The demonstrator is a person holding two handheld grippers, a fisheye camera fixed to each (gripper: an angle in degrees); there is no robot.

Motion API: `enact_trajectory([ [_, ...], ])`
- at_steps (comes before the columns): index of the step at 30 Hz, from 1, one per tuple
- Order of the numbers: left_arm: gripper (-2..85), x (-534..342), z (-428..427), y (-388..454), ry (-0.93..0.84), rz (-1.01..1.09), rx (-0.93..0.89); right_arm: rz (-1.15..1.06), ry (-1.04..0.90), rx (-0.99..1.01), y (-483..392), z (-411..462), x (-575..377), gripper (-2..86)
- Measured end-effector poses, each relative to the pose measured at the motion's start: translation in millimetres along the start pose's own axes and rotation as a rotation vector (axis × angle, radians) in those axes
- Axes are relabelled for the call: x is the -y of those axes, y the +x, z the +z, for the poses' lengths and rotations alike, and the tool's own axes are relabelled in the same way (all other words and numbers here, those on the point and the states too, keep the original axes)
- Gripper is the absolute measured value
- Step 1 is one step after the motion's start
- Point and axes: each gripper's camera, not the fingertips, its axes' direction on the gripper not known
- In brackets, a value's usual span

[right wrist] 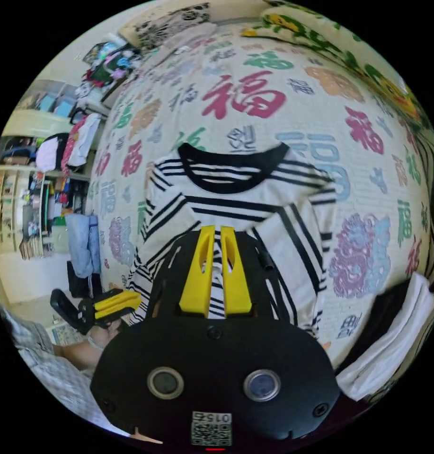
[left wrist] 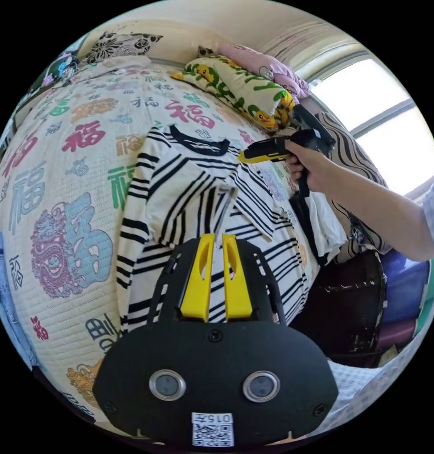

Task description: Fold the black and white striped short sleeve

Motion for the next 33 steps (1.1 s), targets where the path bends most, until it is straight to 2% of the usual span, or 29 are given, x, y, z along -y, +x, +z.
enact_trajectory([
  [3,1.3,23,4,-16,0.019,-0.063,-0.007,-0.193,-0.116,0.055,-30,23,12,0.0],
  [5,1.6,36,12,-22,0.002,-0.091,-0.026,-0.289,-0.243,-0.012,-46,49,16,-0.5],
  [8,3.1,47,41,-17,-0.147,-0.059,-0.001,-0.336,-0.309,-0.082,-46,57,11,-0.9],
  [10,3.9,45,59,-8,-0.263,-0.016,-0.031,-0.323,-0.317,-0.056,-36,48,7,-1.0],
  [12,2.6,44,55,1,-0.232,0.012,0.032,-0.285,-0.344,-0.071,-23,41,1,-1.0],
  [16,0.2,58,48,12,-0.301,0.064,0.079,-0.253,-0.345,-0.108,-4,17,-10,-1.0],
  [21,0.1,73,16,17,-0.213,0.069,0.029,-0.272,-0.234,-0.066,-7,-4,-2,-0.9],
  [23,0.4,76,18,19,-0.256,0.075,0.042,-0.252,-0.287,-0.063,-5,3,5,-1.0],
  [25,0.8,77,38,15,-0.424,0.049,0.010,-0.241,-0.330,-0.085,1,6,5,-1.0],
  [26,0.9,78,39,14,-0.434,0.030,-0.010,-0.186,-0.325,-0.048,8,0,6,-1.0],
  [29,1.8,92,15,8,-0.330,-0.056,-0.086,-0.117,-0.281,-0.067,16,-29,7,-0.8],
  [31,3.3,107,-16,2,-0.164,-0.120,-0.115,-0.143,-0.218,-0.035,12,-52,14,-0.7],
  [33,4.3,121,-31,-2,-0.074,-0.152,-0.092,-0.203,-0.158,0.012,-1,-68,29,-0.6],
])
